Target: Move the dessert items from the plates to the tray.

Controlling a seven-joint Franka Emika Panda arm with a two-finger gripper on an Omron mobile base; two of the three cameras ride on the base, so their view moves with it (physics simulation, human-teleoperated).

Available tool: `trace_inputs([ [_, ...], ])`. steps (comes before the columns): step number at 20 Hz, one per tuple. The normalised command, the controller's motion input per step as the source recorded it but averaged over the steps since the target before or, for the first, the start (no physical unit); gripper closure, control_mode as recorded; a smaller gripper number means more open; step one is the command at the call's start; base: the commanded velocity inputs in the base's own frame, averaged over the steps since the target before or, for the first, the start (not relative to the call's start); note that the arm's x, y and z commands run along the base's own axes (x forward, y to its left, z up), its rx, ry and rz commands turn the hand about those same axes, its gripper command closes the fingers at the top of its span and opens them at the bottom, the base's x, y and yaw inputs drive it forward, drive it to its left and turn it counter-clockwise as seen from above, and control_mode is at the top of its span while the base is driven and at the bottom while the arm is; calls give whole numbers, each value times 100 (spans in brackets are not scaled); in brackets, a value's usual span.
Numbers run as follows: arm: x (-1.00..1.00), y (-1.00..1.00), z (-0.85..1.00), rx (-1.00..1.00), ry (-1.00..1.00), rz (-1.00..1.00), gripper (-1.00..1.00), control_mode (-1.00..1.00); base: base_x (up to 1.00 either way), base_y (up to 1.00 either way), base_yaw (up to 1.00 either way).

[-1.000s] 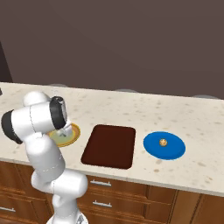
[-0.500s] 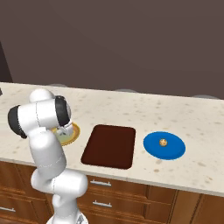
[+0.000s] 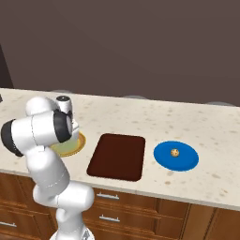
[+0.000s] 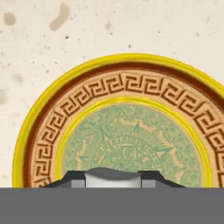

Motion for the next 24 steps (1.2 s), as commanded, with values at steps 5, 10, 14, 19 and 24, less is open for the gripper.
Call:
trace_inputs([
  [5,-22,-80,38,1,0,-1,100,-100,0,0,0],
  [10,-8,-100,12,0,2,-3,100,-100,0,0,0],
  [14,0,-99,0,0,0,-2,100,-100,0,0,0],
  [19,3,-72,-1,0,0,0,100,-100,0,0,0],
  [24,28,-43,-17,0,0,0,100,-100,0,0,0],
])
